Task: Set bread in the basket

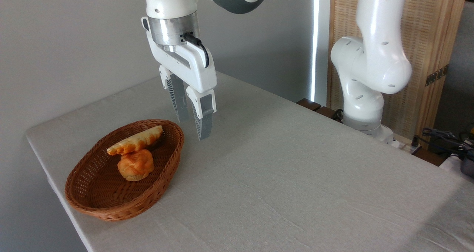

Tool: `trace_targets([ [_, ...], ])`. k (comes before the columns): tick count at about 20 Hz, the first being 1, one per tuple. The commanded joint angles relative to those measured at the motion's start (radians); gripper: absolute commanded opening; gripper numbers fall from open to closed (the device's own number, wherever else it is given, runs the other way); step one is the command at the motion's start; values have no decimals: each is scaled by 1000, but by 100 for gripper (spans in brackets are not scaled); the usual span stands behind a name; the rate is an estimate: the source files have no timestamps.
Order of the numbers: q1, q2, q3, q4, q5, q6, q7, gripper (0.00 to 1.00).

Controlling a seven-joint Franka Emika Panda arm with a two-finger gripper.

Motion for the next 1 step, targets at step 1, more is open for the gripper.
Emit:
trace_targets([
  [1,-10,-4,9,4,15,-24,10,100],
])
